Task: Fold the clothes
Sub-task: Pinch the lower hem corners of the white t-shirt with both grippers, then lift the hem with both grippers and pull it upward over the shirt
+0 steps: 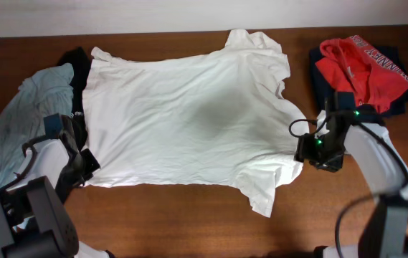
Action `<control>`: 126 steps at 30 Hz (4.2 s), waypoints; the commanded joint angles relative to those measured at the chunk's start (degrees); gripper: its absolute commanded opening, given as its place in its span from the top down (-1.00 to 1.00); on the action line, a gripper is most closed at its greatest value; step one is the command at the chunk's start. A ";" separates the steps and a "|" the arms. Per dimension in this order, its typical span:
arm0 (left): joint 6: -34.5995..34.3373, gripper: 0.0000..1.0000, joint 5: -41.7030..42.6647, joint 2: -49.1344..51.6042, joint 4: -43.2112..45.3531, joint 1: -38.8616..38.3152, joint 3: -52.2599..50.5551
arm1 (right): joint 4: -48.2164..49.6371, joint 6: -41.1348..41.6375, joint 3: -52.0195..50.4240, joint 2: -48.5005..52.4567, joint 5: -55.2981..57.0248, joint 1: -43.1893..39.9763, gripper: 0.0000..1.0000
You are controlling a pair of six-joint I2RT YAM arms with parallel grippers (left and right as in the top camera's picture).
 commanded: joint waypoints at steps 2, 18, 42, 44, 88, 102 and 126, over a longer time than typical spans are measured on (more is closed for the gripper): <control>0.72 0.99 -1.66 -2.73 -0.24 0.63 1.42 | -3.41 -0.85 1.27 -7.23 -0.79 5.11 -0.23; 0.70 0.99 -1.66 -2.71 0.00 0.63 1.42 | 2.84 8.13 -12.87 -7.80 1.25 23.26 -0.08; 0.70 0.99 -1.60 -2.71 -0.26 0.63 1.42 | 15.39 10.43 -24.30 -7.80 -5.68 23.26 0.87; 0.72 0.99 -1.25 -2.71 -0.28 0.63 1.42 | 15.37 10.43 -24.30 -7.80 -5.68 23.26 0.92; 0.70 0.99 -2.25 -20.48 1.60 0.57 1.42 | 13.38 7.39 -9.42 -22.01 12.04 18.14 0.83; 0.72 0.99 -1.95 -19.96 9.99 -5.68 1.42 | 24.85 4.50 -9.05 -14.40 13.77 16.44 0.92; 0.72 0.99 -2.99 -17.59 9.70 -7.69 1.42 | 16.61 3.65 -10.62 -3.58 -0.79 16.48 0.04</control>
